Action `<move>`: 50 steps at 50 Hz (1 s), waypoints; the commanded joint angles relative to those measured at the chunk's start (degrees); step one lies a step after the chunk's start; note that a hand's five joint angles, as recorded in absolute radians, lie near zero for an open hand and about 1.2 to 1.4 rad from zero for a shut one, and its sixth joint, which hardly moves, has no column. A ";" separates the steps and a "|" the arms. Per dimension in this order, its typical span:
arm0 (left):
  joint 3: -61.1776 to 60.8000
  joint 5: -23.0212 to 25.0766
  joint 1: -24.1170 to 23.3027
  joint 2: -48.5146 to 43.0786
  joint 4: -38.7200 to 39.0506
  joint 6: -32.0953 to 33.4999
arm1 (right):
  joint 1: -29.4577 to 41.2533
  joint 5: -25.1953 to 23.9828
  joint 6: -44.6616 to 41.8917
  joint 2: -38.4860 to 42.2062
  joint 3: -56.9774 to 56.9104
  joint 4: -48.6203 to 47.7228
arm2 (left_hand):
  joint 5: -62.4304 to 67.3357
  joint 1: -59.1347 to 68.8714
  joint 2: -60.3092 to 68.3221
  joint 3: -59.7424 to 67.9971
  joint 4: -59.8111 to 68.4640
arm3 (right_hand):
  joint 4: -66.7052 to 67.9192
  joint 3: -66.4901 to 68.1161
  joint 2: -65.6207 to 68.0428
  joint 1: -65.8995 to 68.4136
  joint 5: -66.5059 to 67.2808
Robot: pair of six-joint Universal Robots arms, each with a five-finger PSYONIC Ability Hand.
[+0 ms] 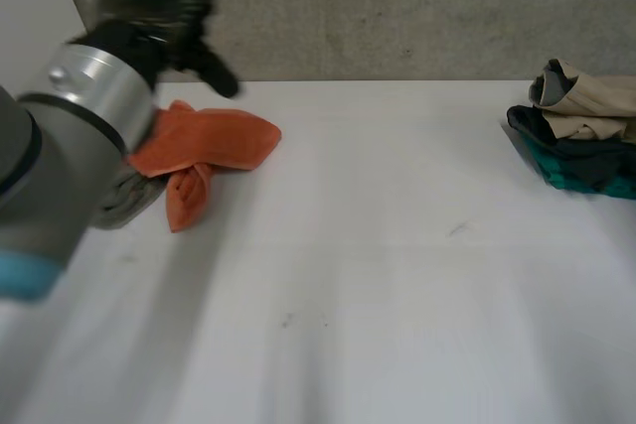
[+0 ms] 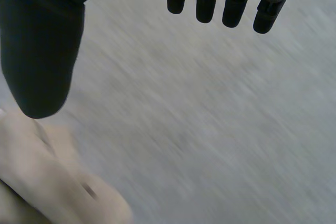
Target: Fold the laundry.
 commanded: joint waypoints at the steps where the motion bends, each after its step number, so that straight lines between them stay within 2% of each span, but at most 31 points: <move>1: 2.08 -0.88 14.33 -11.46 3.71 6.33 | 10.45 -12.22 0.64 -6.87 16.01 -9.97 | -1.81 0.95 0.15 -1.47 -0.86 | -2.45 -2.30 -2.41 -3.27 -2.56; 2: 3.30 -0.18 16.69 -15.56 4.32 8.96 | 11.68 -13.01 0.20 -6.88 17.42 -10.41 | -1.65 1.12 0.32 -1.30 -0.69 | -2.45 -2.30 -2.41 -3.27 -2.56; 5: 5.77 1.93 19.08 -22.00 4.51 13.27 | 15.90 -14.87 -1.12 -6.96 22.08 -10.77 | -1.65 1.12 0.32 -1.30 -0.69 | -2.45 -2.30 -2.41 -3.27 -2.56; 9: 11.21 7.89 21.45 -34.55 4.59 20.04 | 18.46 -14.78 -4.19 -6.53 26.74 -10.50 | -1.14 1.62 0.82 -0.80 -0.18 | -2.45 -2.30 -2.41 -3.27 -2.56; 12: 15.42 10.19 22.95 -40.19 5.03 21.37 | 18.81 -14.69 -7.01 -6.17 29.47 -9.72 | 0.03 2.79 1.99 0.37 0.99 | -2.45 -2.30 -2.41 -3.27 -2.56; 19: 25.63 11.25 23.22 -49.70 5.30 21.55 | 18.29 -14.60 -9.82 -6.00 33.08 -6.20 | 2.73 5.49 4.69 3.07 3.69 | -2.45 -2.30 -2.41 -3.27 -2.56; 23: 30.99 12.57 23.13 -54.01 5.74 21.46 | 18.11 -14.60 -9.91 -5.38 34.04 -5.23 | 9.27 12.04 11.23 9.62 10.23 | -2.45 -2.30 -2.41 -3.27 -2.56; 27: 33.46 14.59 23.04 -56.03 5.74 21.20 | 18.02 -14.52 -9.83 -4.50 34.48 -5.06 | 30.92 33.68 32.88 31.26 31.87 | -2.45 -2.30 -2.41 -3.27 -2.56; 28: 33.55 14.85 22.87 -56.12 5.82 21.03 | 18.02 -14.52 -9.83 -4.50 34.57 -5.14 | 48.64 51.40 50.60 48.99 49.60 | -2.45 -2.30 -2.41 -3.27 -2.56; 30: 33.55 14.77 22.69 -56.04 6.00 20.50 | 18.02 -14.52 -9.83 -4.59 34.66 -5.05 | 67.39 70.15 69.35 67.73 68.34 | -2.45 -2.30 -2.41 -3.27 -2.56; 34: 32.94 14.15 21.11 -54.11 6.00 18.92 | 17.93 -14.25 -9.83 -5.03 34.57 -5.14 | 67.47 70.23 69.43 67.81 68.43 | -2.45 -2.30 -2.41 -3.27 -2.56; 37: 28.64 14.06 19.53 -47.18 5.56 15.15 | 17.93 -13.55 -9.83 -5.29 34.40 -5.14 | 67.47 70.23 69.43 67.81 68.43 | -2.45 -2.30 -2.41 -3.27 -2.56; 39: 22.60 14.41 18.65 -39.12 6.09 9.80 | 17.85 -12.67 -9.65 -5.47 34.22 -5.05 | 67.47 70.23 69.43 67.81 68.43 | -2.45 -2.30 -2.41 -3.27 -2.56; 42: 17.05 14.85 16.98 -31.80 6.26 4.34 | 17.84 -9.69 -9.39 -6.35 33.78 -5.05 | 67.47 70.23 69.43 67.81 68.43 | -2.45 -2.30 -2.41 -3.27 -2.56; 43: 13.89 14.94 14.89 -27.51 6.26 1.10 | 17.84 -8.72 -9.30 -6.61 33.69 -5.05 | 67.47 70.23 69.43 67.81 68.43 | -2.45 -2.30 -2.41 -3.27 -2.56; 46: 9.92 15.64 10.75 -22.22 6.09 -2.61 | 17.84 -4.94 -8.77 -7.49 33.08 -4.09 | 67.47 70.23 69.43 67.81 68.43 | -2.45 -2.30 -2.41 -3.27 -2.56; 47: 7.56 16.25 7.60 -19.50 5.91 -4.19 | 17.84 -4.15 -8.68 -7.75 32.99 -3.65 | 67.47 70.23 69.43 67.81 68.43 | -2.45 -2.30 -2.41 -3.27 -2.56; 49: 5.09 17.13 4.69 -17.55 5.82 -4.99 | 18.02 -1.96 -8.60 -8.63 32.81 -2.25 | 67.47 70.23 69.43 67.81 68.43 | -2.45 -2.30 -2.41 -3.27 -2.56; 50: 2.64 18.10 1.71 -16.23 5.82 -5.08 | 18.02 -1.34 -8.59 -8.90 32.81 -1.81 | 67.47 70.23 69.43 67.81 68.43 | -2.45 -2.30 -2.41 -3.27 -2.56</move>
